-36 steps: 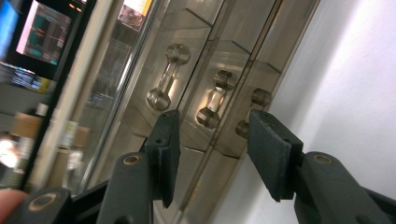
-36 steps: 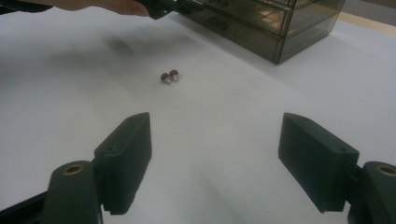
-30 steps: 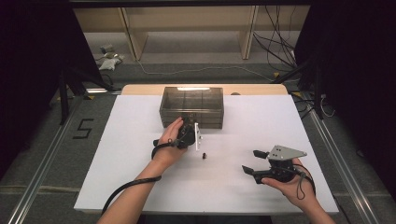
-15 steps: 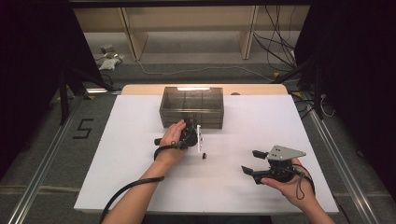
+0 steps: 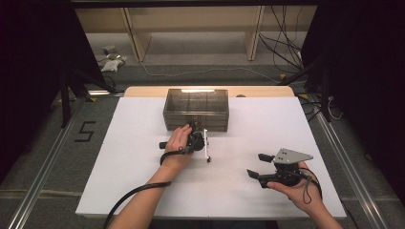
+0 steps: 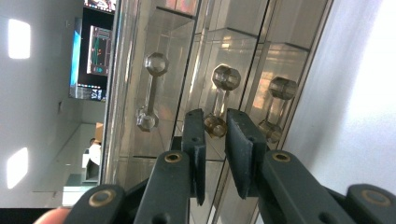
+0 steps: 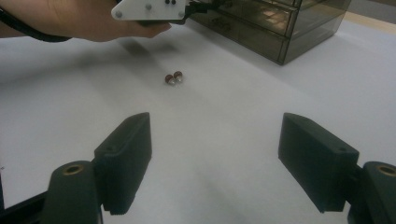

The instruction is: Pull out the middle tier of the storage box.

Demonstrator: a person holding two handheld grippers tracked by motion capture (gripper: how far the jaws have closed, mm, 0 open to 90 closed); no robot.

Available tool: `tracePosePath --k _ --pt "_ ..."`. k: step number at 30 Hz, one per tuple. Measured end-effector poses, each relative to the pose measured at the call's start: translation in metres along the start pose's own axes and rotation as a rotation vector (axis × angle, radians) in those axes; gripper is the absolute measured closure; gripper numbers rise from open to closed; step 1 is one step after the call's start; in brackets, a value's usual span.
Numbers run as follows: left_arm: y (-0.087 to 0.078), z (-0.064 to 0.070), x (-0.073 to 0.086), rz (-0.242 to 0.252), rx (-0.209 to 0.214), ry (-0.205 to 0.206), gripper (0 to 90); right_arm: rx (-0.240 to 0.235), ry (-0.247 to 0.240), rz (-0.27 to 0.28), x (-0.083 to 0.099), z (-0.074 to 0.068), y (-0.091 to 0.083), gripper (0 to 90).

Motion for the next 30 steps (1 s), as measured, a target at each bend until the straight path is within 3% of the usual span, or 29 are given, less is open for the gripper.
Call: tracePosePath --k 24,30 --pt "-0.0003 0.0015 0.0002 -0.022 -0.058 0.062 79.5 -0.003 0.003 -0.001 0.0003 0.0002 0.0003 26.6" --pt "0.0 0.0015 -0.0004 -0.017 -0.056 0.043 79.7 -0.012 0.013 0.005 0.0 -0.0003 0.0007 26.6"
Point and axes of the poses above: each handheld gripper's, and its own axes: y roughly forward along the jaws, x roughly out of its underside, z roughly to its right, the point moved 10 cm from there along y, roughly forward along the jaws, and after that the axes turned 8 degrees about -z, right-handed, at the moved point
